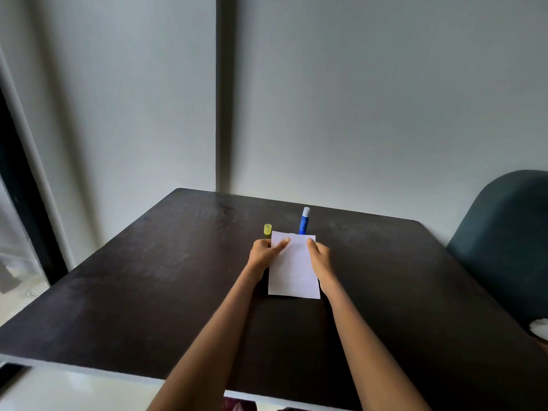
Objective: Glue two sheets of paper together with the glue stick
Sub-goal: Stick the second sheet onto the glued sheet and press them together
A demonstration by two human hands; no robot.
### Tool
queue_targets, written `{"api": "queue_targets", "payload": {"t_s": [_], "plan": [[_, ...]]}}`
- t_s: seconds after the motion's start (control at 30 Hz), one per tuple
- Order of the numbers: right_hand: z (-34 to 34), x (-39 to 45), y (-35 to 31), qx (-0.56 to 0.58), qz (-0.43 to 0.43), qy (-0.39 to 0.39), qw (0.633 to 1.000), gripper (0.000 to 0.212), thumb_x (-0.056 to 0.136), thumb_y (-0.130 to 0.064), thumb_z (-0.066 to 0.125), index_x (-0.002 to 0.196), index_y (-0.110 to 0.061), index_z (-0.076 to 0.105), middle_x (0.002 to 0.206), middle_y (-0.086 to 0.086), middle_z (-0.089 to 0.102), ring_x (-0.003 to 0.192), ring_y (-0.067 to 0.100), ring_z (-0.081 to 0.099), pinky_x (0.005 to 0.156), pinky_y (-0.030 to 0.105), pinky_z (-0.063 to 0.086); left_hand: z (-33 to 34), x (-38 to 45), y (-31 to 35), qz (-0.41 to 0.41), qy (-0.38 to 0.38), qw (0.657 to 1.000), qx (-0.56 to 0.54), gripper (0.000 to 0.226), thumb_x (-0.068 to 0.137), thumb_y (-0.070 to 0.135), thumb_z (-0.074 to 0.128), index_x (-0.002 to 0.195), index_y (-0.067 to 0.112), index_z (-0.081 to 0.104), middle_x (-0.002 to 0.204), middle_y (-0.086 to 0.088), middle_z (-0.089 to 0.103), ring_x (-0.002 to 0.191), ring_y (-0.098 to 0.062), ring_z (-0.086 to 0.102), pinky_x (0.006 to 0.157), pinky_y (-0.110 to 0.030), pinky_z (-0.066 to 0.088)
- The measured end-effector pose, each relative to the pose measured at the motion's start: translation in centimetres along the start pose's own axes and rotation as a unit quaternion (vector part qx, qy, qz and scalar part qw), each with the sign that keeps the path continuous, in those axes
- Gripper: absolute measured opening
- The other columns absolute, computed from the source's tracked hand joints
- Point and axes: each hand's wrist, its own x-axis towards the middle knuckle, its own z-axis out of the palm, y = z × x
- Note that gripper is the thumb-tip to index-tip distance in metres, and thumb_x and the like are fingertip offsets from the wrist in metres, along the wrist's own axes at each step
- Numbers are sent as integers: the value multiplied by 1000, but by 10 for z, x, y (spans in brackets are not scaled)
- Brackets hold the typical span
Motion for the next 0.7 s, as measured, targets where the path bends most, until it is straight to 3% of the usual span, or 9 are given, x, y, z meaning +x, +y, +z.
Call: {"api": "queue_targets", "payload": {"t_s": [0.1, 0.2, 0.3, 0.37, 0.43, 0.53, 0.57, 0.63, 0.7], "plan": [[-2, -3, 1, 30, -10, -26, 999, 26, 88, -36, 60, 67, -21, 53, 62, -4, 53, 58, 13, 50, 56, 30, 38, -2, 1, -6, -9, -13, 1000, -10, 32, 74, 31, 79, 90, 4, 70, 97, -12, 73, 89, -26, 70, 84, -39, 58], [-7, -3, 6, 25, -19, -108, 994, 23, 73, -37, 75, 90, -26, 63, 87, -6, 71, 80, 12, 68, 70, 31, 54, 1, 1, -7, -5, 53, 999, -8, 33, 73, 33, 78, 85, 3, 70, 89, -11, 74, 86, -27, 71, 81, -43, 59], [-9, -2, 8, 11, -27, -114, 993, 9, 80, -30, 69, 78, -23, 63, 77, -3, 69, 72, 16, 64, 65, 31, 49, 3, 3, -5, -14, 76, 997, -22, 43, 78, 40, 71, 86, -2, 68, 84, -9, 71, 77, -24, 67, 77, -42, 56], [-7, 0, 8, 8, -29, -70, 997, 32, 89, -29, 58, 60, -20, 47, 59, -4, 48, 57, 14, 43, 56, 30, 33, 3, 3, -4, -2, 61, 998, -19, 43, 81, 45, 67, 74, 3, 63, 76, -7, 63, 71, -22, 57, 66, -38, 48], [-4, 0, 7, 18, -24, -33, 999, 38, 95, -30, 48, 59, -20, 39, 57, -4, 37, 56, 11, 34, 57, 30, 26, 1, 1, -3, 20, 25, 999, 7, 37, 79, 45, 70, 65, 13, 59, 73, -1, 62, 70, -20, 58, 64, -34, 46], [-7, -6, -1, 46, -10, -43, 998, 23, 91, -36, 56, 75, -20, 54, 69, -3, 55, 65, 13, 52, 64, 32, 41, -2, -1, -5, 13, -15, 1000, 8, 25, 74, 32, 79, 85, 11, 72, 93, -7, 74, 88, -25, 71, 82, -39, 58], [-8, -7, 0, 60, -11, -66, 996, 17, 86, -37, 64, 87, -20, 59, 80, -3, 64, 74, 13, 61, 69, 33, 49, -1, 0, -6, 12, -9, 1000, 8, 26, 73, 30, 79, 87, 9, 73, 94, -9, 75, 89, -26, 71, 83, -41, 58], [-9, -7, 5, 67, -18, -110, 991, 32, 78, -30, 73, 107, -22, 61, 97, -4, 70, 88, 13, 68, 77, 33, 56, 1, 0, -8, 15, 19, 1000, 13, 22, 74, 32, 78, 81, 11, 73, 89, -7, 75, 85, -24, 72, 82, -40, 59], [-9, -4, 8, 56, -32, -106, 992, 23, 83, -22, 68, 105, -18, 63, 95, -1, 71, 86, 15, 67, 76, 34, 54, 3, 1, -8, 14, 38, 999, 9, 22, 76, 36, 75, 79, 14, 72, 88, -5, 75, 83, -22, 71, 81, -39, 59]]}}
